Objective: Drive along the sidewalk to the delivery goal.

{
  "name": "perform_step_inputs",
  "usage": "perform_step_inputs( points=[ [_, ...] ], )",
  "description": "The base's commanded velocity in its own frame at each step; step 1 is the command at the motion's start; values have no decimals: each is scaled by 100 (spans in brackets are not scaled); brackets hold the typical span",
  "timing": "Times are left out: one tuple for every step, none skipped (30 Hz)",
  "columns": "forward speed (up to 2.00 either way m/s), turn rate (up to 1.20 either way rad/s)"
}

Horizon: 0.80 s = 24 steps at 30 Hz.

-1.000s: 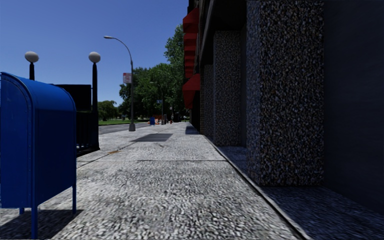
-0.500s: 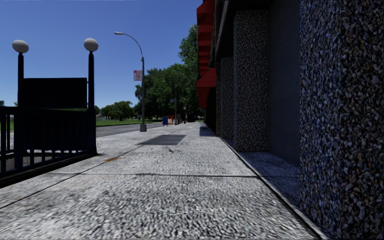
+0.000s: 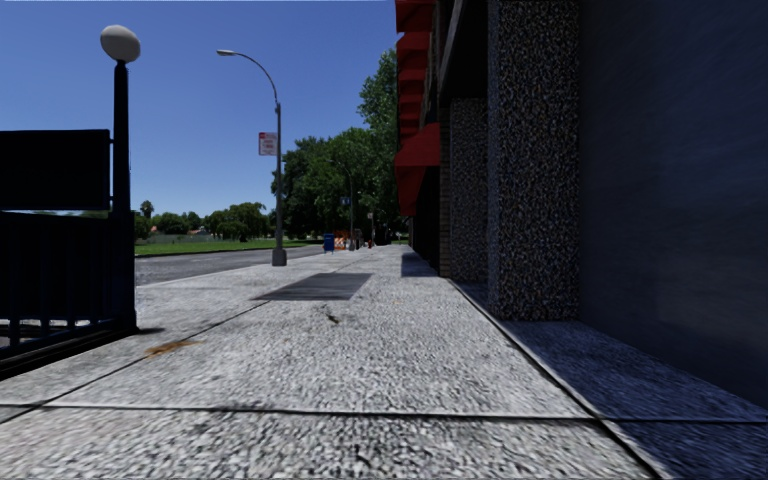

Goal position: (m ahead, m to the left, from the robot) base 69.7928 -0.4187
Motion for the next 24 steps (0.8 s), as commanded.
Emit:
perform_step_inputs(
  points=[
    [200, 0],
    [200, 0],
    [200, 0],
    [200, 0],
    [200, 0],
    [200, 0],
    [200, 0],
    [200, 0],
    [200, 0],
    [200, 0],
    [200, 0],
    [200, 0],
    [200, 0],
    [200, 0],
    [200, 0],
    [200, 0],
    [200, 0],
    [200, 0],
    [200, 0],
    [200, 0],
    [200, 0],
    [200, 0],
    [200, 0],
    [200, 0]
  ],
)
